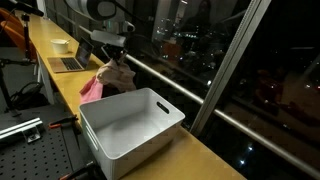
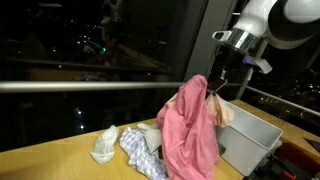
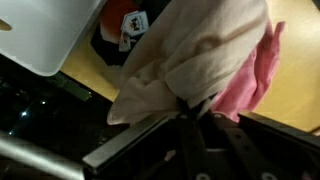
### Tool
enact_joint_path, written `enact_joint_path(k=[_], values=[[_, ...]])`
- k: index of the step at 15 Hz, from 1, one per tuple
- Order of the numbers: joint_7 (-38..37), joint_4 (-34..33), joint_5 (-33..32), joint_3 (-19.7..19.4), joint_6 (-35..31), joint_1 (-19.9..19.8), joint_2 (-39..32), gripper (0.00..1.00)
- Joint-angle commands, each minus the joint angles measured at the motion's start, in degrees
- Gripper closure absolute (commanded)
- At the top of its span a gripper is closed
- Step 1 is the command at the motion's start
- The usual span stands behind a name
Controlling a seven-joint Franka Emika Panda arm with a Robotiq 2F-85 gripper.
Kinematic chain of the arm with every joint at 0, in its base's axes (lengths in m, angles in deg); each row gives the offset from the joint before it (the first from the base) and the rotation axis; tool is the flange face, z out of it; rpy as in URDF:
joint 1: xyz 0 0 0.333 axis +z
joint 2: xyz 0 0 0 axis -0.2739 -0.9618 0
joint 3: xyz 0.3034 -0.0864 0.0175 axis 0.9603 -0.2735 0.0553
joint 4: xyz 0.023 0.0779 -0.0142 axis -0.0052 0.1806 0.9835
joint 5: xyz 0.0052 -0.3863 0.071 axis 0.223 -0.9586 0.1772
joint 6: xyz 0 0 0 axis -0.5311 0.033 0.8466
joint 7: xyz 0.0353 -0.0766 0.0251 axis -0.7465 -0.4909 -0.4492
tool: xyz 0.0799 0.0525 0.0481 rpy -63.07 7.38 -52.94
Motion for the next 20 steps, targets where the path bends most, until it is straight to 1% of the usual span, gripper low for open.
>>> enact_joint_path(k=[1,3,6,8,10,13,16,18,20], values=[[4.4,6.4,6.6,-3.3,1.2,0.1,13.2,0.97],[4.6,6.6,7.0,-6.5,3.7,1.1,18.4,0.97],[4.2,4.3,5.2,-11.3,10.2,1.5,24.9,0.97],[4.3,0.9,3.9,-14.4,15.6,1.3,27.8,0.97],[4.7,-4.2,2.8,-17.4,21.6,0.9,29.4,0.97],[5.5,-13.3,1.5,-20.7,29.4,0.4,28.4,0.97],[6.4,-19.4,1.4,-23.0,33.0,0.2,25.3,0.97],[6.7,-20.4,1.5,-23.7,33.0,0.0,23.1,0.97],[7.2,-17.9,1.5,-24.2,31.1,-0.5,21.4,0.97]])
